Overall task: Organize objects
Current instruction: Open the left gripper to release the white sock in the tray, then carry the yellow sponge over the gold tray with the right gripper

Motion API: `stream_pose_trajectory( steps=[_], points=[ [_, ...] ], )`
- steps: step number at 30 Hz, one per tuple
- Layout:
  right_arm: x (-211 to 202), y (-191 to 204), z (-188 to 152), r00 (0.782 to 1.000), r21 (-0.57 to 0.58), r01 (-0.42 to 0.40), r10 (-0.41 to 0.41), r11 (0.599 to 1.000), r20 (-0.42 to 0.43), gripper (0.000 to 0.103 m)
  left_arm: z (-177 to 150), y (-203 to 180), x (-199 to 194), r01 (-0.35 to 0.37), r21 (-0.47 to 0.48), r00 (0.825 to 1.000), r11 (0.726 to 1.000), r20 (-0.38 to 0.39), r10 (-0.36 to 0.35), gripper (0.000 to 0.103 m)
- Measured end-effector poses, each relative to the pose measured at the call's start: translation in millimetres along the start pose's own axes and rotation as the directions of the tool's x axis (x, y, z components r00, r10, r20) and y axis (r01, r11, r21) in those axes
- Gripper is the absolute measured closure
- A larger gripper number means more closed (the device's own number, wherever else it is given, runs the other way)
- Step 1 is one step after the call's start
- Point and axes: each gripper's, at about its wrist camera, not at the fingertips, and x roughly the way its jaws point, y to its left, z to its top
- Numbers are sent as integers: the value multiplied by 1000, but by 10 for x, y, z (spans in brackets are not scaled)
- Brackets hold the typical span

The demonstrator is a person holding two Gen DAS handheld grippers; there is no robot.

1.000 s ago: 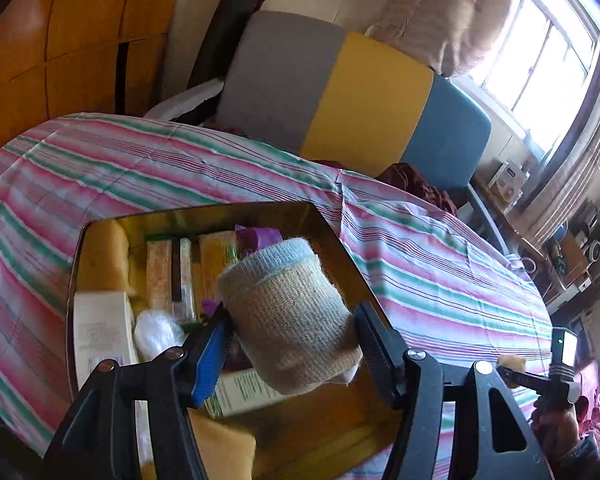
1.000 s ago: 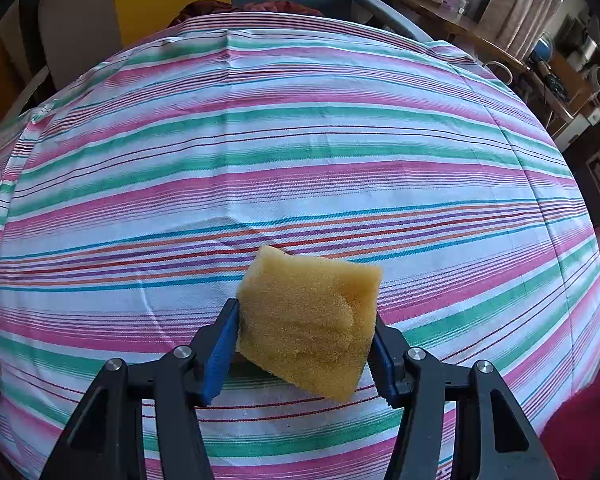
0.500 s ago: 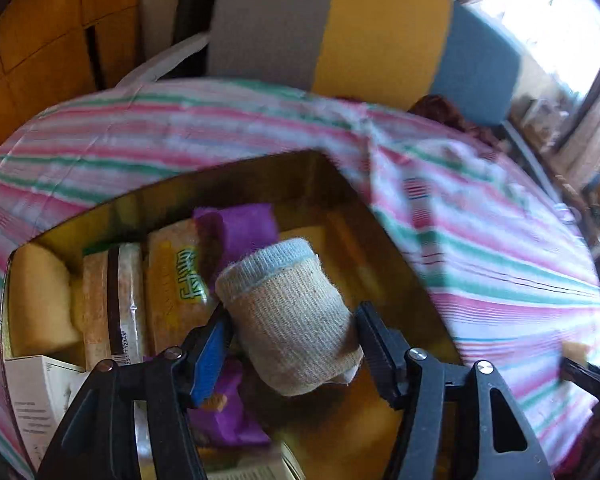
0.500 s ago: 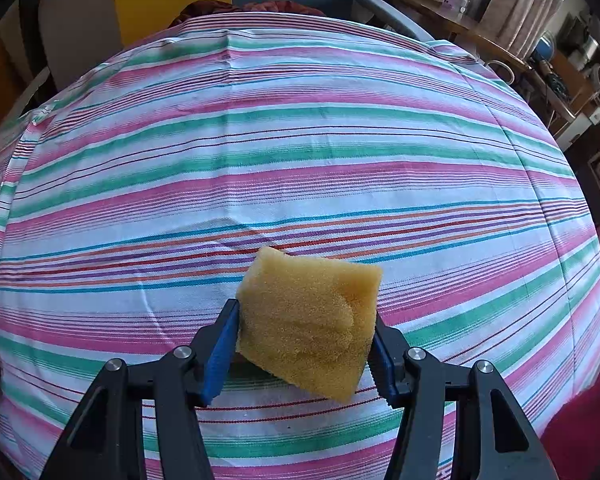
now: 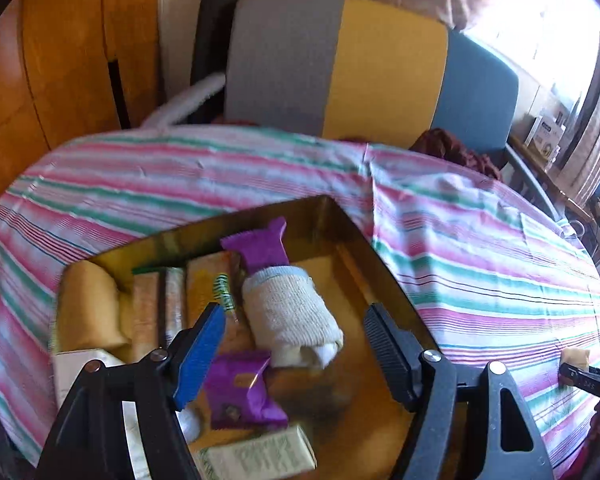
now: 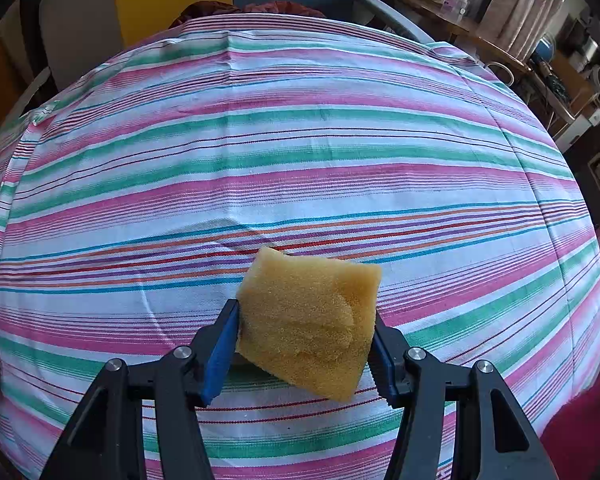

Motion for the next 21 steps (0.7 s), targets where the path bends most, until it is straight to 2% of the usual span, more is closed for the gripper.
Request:
stream_pose_trajectory(
  steps=[6,12,21],
  points=[
    [-30,39,-5,1000,-4,7,-7,1000,9,44,-199,11,-484,-20,18,995,1000,99,18,30],
    [-66,86,9,1000,-20,14,-13,1000,27,45,-441,33,-845,-27,15,990,1000,140,25,30],
    [-334,354,95,992,-93,-56,66,994,109,45,-597,246,-1085,-44,-20,986,999,159,46,30]
  ],
)
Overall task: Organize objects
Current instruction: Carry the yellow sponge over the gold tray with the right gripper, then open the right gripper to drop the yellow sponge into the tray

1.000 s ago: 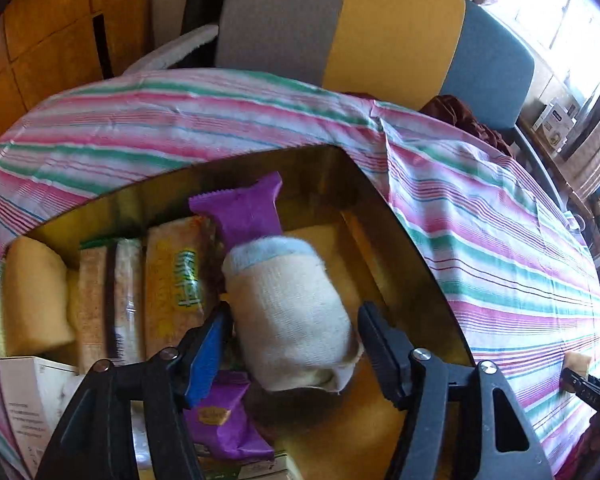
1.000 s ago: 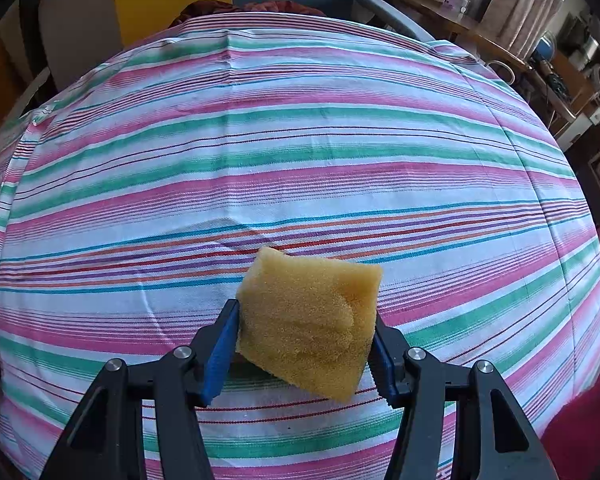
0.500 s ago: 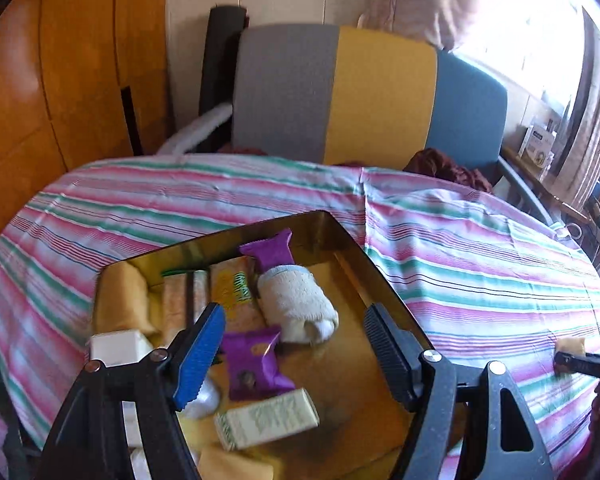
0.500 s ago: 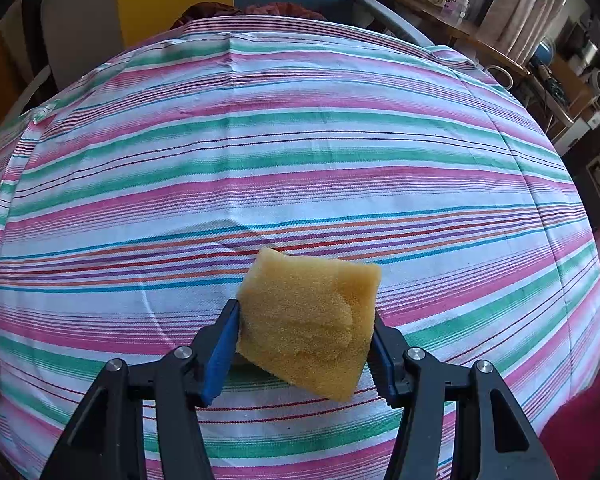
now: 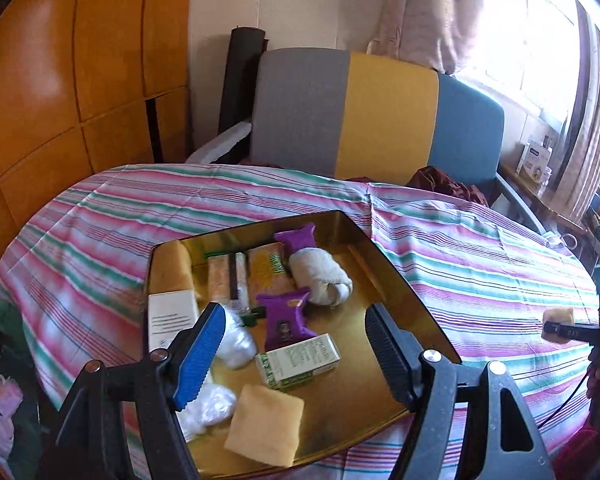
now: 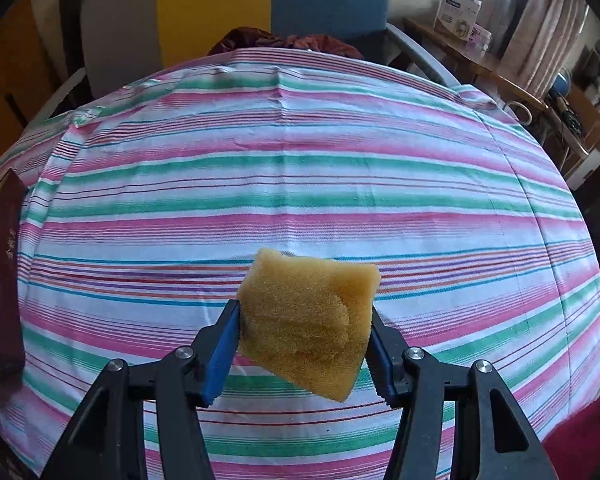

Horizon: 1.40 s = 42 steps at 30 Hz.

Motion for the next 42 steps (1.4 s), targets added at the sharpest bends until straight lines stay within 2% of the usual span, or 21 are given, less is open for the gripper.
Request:
stream_pose_trajectory(
  steps=[5,10,15,19,24,28,30,35,39,42],
  points=[
    [-297,394,112,993,-41,-93,96,995,65,45,-67,108,-27,-5,-22,1000,1000,-10,5,30],
    [-596,1065,126,967,-141,-212,228,967,111,45,-125,216,-22,-13,-41,1000,999,-20,12,30],
    [-822,1879,65,920,-282,-333,375,900,110,45,-162,327,-11,-26,-64,999,998,-32,24,30],
    [-905,2442,-11,895,-390,-376,438,841,82,45,-186,421,-10,-38,-78,999,996,-38,35,30],
    [-783,2865,-15,893,-450,-390,448,803,27,44,-214,530,18,-49,-98,998,994,-50,44,30],
    [-583,3123,2,909,-488,-371,416,790,-18,44,-244,636,31,-62,-129,997,990,-55,55,30],
    [-486,3214,18,910,-505,-377,411,776,-48,42,-258,686,27,-69,-141,997,988,-50,62,30],
    [-192,3418,-23,926,-539,-349,371,767,-72,41,-279,749,25,-103,-146,994,984,-46,97,30],
    [-83,3484,-132,933,-570,-329,353,753,-72,35,-275,730,3,-131,-138,991,982,-46,125,30],
    [-131,3438,-195,924,-567,-342,379,749,-57,27,-262,663,-62,-143,-117,990,983,-15,142,30]
  ],
)
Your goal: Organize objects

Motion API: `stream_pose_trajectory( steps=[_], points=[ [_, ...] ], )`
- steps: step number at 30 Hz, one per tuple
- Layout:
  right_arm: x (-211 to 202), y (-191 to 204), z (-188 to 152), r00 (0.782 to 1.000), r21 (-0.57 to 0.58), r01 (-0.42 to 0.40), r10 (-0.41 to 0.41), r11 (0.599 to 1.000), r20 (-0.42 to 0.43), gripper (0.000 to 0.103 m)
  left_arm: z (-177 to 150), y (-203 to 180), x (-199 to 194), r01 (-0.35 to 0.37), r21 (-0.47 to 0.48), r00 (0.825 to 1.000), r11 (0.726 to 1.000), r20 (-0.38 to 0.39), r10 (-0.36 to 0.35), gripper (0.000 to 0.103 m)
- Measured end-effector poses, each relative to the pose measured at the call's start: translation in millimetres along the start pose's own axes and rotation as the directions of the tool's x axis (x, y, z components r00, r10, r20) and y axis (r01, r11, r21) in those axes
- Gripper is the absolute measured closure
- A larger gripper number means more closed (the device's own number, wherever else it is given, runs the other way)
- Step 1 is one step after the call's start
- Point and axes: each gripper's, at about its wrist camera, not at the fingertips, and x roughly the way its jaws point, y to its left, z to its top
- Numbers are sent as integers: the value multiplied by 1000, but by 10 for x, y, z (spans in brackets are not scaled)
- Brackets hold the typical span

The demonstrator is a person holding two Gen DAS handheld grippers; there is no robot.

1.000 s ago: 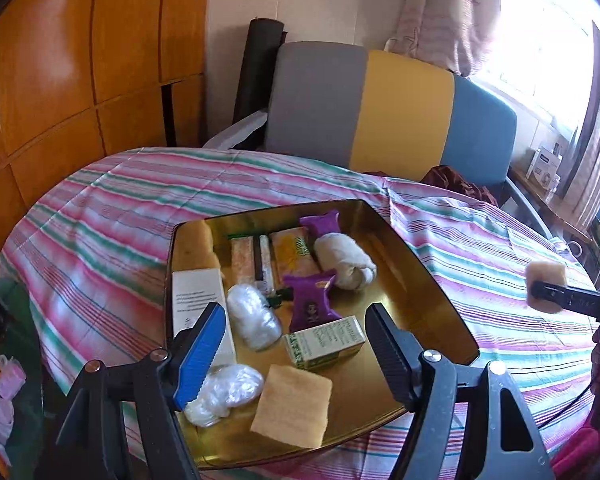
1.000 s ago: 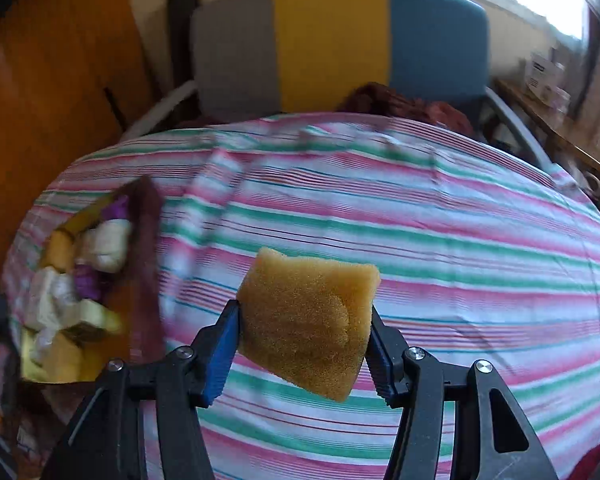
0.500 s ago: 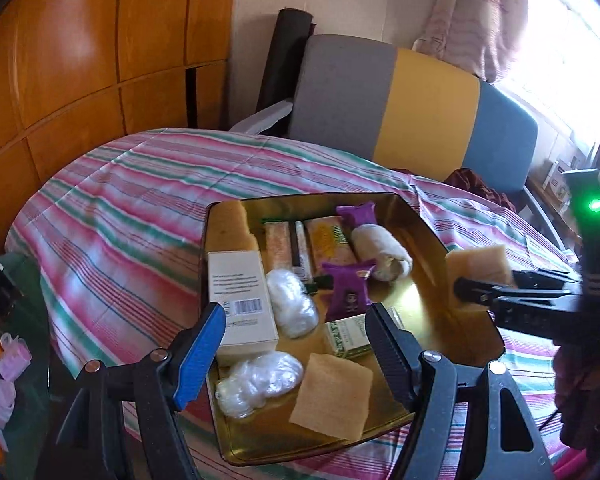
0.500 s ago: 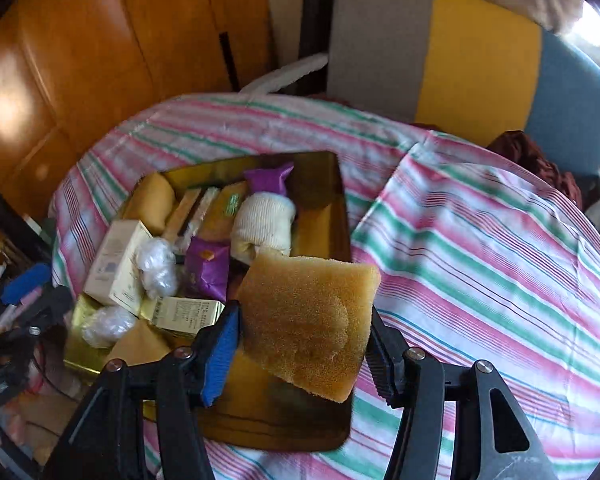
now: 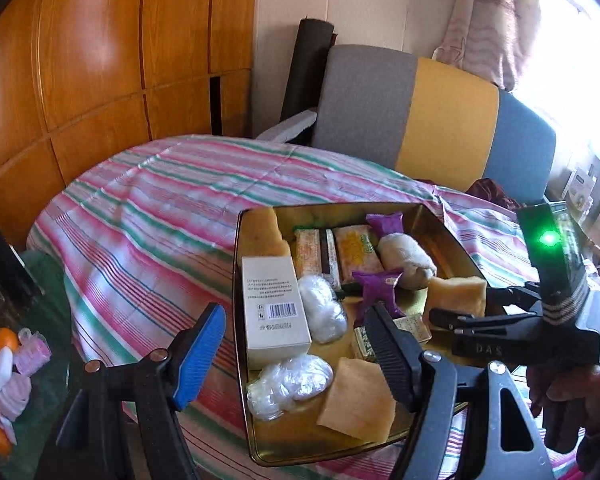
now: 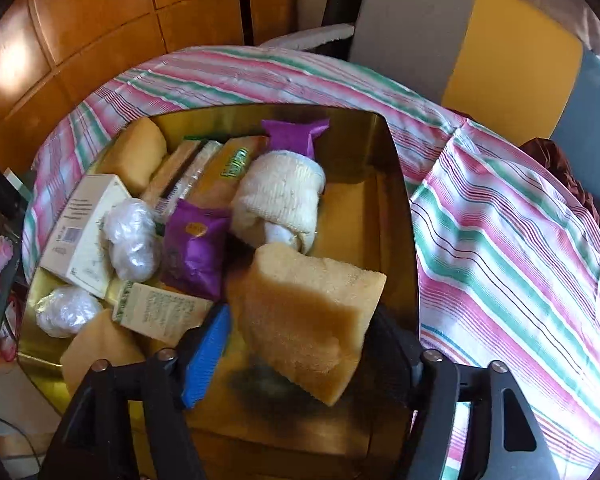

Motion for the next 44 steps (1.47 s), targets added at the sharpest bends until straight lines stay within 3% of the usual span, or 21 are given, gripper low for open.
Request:
stream_pose_trajectory(
  steps=[2,7,11,17,21,24,29,35,38,44],
  points=[
    [-115,8,-46,999,8,18,-19,1000,34,14,2,-62,-58,-15,17,1000,1000,20,15,30],
    [-433,-23,-199,992,62,34,-41,997,122,10,-10,-193,-174,-73,32,996,997,50,71,28],
    [-665,-31,-370,978,127,95,-116,987,174,5,-62,-281,-259,-129,32,990,991,68,126,27],
    [-835,-6,-481,964,126,132,-157,983,215,3,-178,-303,-192,-74,-4,997,997,-26,74,27],
    [-859,-22,-422,969,117,94,-118,989,216,3,-199,-312,-227,-103,12,995,995,-4,103,27],
    [-881,14,-449,966,127,120,-146,985,214,3,-193,-291,-254,-99,4,995,995,2,99,27],
    [-886,45,-679,964,214,140,-182,967,192,3,-244,-292,-273,-64,-25,998,998,-18,63,28],
    [-942,147,-938,965,194,130,-169,972,201,1,-303,-353,-315,-3,-35,999,999,-33,2,28],
    [-968,118,-977,964,210,124,-168,970,204,1,-313,-366,-346,5,-38,1000,999,-14,-5,34],
    [-975,123,-963,963,212,130,-174,969,205,1,-302,-340,-333,15,-46,1000,999,-13,-15,36]
  ],
)
